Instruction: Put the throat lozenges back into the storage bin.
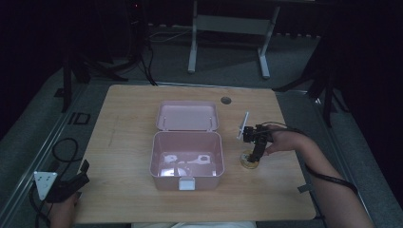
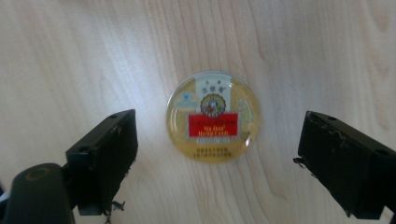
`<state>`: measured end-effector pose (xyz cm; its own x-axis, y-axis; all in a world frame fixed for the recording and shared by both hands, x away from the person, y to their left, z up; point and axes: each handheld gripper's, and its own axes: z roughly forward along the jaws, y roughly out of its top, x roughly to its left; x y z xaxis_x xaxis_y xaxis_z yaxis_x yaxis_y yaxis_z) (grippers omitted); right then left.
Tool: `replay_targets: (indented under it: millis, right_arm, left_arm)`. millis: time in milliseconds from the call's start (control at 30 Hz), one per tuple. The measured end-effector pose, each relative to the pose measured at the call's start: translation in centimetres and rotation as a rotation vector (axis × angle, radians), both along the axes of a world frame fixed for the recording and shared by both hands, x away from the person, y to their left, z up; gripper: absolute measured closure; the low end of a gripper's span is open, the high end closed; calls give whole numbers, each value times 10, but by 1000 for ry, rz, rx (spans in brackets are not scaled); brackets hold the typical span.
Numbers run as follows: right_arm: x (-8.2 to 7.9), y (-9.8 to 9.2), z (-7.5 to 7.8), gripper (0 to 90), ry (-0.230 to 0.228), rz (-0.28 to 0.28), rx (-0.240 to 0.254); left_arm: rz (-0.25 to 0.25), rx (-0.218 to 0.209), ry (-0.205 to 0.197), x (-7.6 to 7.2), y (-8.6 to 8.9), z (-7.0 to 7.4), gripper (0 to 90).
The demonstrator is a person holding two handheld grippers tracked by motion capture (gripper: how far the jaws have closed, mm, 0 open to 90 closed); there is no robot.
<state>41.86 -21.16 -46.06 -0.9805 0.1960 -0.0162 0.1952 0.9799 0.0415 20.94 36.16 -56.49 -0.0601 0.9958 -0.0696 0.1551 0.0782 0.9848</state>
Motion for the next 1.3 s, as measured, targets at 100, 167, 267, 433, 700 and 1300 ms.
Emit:
replay_targets:
  millis: [100, 167, 267, 433, 700, 1300]
  right_arm:
    - [2, -1, -17, 117, 7, -3, -6]
    - [4, -2, -27, 118, 8, -12, -17]
    - [6, -3, -36, 118, 18, -19, -27]
    - [8, -6, -58, 164, 56, -19, -59]
    - [6, -5, -42, 199, 46, -4, -59]
    - [-11, 5, 69, 199, -33, 14, -71]
  left_arm:
    - [0, 1, 1, 0, 0, 0, 24]
    - [0, 1, 0, 0, 0, 0, 24]
    - [0, -1, 0, 0, 0, 0, 24]
    - [0, 2, 2, 0, 0, 0, 24]
    - [1, 1, 5, 0, 0, 0, 24]
    - [2, -3, 2, 0, 0, 0, 24]
